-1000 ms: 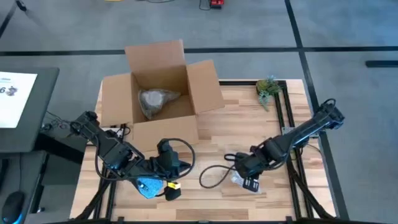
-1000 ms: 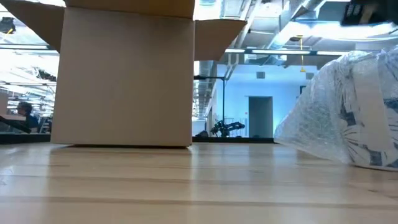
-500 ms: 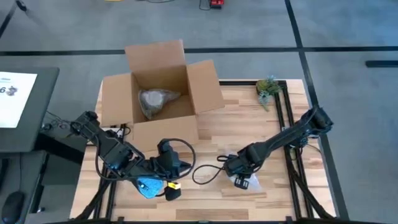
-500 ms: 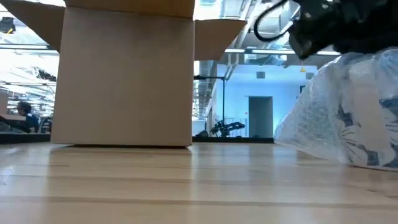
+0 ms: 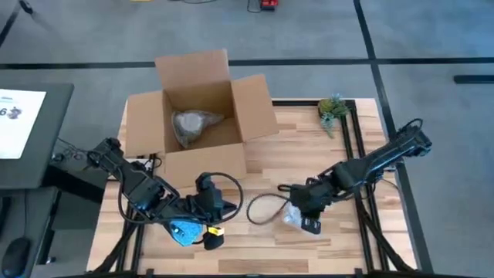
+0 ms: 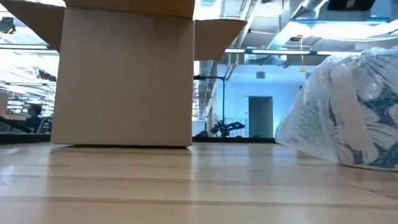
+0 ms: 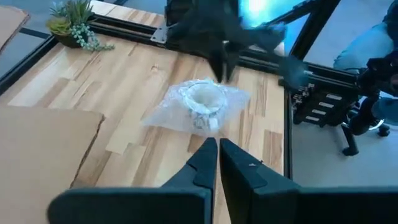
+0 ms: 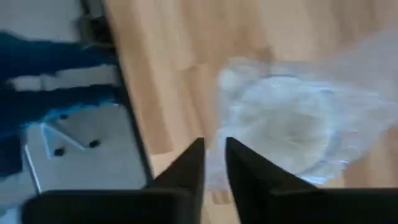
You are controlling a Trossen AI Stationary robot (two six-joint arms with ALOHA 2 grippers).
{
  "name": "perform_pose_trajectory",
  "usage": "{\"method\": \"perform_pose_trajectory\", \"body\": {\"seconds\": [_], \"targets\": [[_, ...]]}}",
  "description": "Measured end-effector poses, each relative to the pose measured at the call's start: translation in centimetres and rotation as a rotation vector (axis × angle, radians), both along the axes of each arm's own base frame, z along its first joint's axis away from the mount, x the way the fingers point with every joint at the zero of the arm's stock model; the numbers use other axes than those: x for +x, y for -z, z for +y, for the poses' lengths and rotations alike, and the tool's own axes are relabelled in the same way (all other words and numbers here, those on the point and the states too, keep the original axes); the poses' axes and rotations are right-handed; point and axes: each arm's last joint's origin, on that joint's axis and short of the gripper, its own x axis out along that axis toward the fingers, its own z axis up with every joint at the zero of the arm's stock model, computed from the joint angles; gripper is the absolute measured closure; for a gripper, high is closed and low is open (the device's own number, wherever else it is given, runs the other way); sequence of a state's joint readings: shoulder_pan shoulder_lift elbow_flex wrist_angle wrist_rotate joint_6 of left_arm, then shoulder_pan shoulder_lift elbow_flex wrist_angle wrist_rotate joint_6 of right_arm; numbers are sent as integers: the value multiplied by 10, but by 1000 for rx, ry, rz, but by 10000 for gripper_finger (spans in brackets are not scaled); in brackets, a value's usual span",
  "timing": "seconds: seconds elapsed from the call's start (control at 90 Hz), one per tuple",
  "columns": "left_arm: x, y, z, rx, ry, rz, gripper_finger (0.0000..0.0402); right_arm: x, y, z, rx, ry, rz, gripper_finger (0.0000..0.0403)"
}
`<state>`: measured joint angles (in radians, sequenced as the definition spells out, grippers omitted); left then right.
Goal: Wrap mug
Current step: Put the wrapped blue patterned mug into the box
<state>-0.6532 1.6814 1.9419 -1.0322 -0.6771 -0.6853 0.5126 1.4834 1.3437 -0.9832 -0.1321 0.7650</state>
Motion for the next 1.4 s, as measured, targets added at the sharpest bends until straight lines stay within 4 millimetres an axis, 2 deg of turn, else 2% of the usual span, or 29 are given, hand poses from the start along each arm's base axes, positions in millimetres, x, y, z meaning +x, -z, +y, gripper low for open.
{"method": "perform_pose_trajectory", "body": {"seconds": [0.111,0.233,0.367,0.444,0.511,0.611,0.711,0.767,0.856,0.944,1.033,1.233,1.4], "targets": [[0,0,0,-7,0,-1,402,-4,12,20,-118,-130,-33,241],[3,-5,-4,-69,31,-40,402,0,38,35,-288,-172,-1,167],[4,-21,-7,-157,105,-147,402,13,72,43,-388,-168,92,143],[1,-35,-6,-207,155,-228,402,19,92,47,-430,-174,146,156],[-4,-49,-3,-239,186,-307,402,23,108,50,-456,-180,186,185],[-17,-73,6,-218,172,-450,402,27,123,53,-485,-180,226,254],[-36,-91,21,-105,43,-532,402,29,127,54,-468,-161,243,342],[-44,-93,34,-31,-64,-516,402,28,125,55,-442,-151,243,374],[-47,-86,63,2,-210,-427,402,26,115,55,-393,-81,234,375],[-40,-67,94,-75,-255,-254,401,21,87,59,-342,-16,145,372],[-34,-51,117,-145,-214,-52,388,14,56,64,-305,37,12,373],[-27,-36,154,-123,-69,188,310,-3,14,69,-238,115,-233,373],[-39,-26,189,-172,-94,379,229,-17,-1,71,-210,178,-293,373]]}}
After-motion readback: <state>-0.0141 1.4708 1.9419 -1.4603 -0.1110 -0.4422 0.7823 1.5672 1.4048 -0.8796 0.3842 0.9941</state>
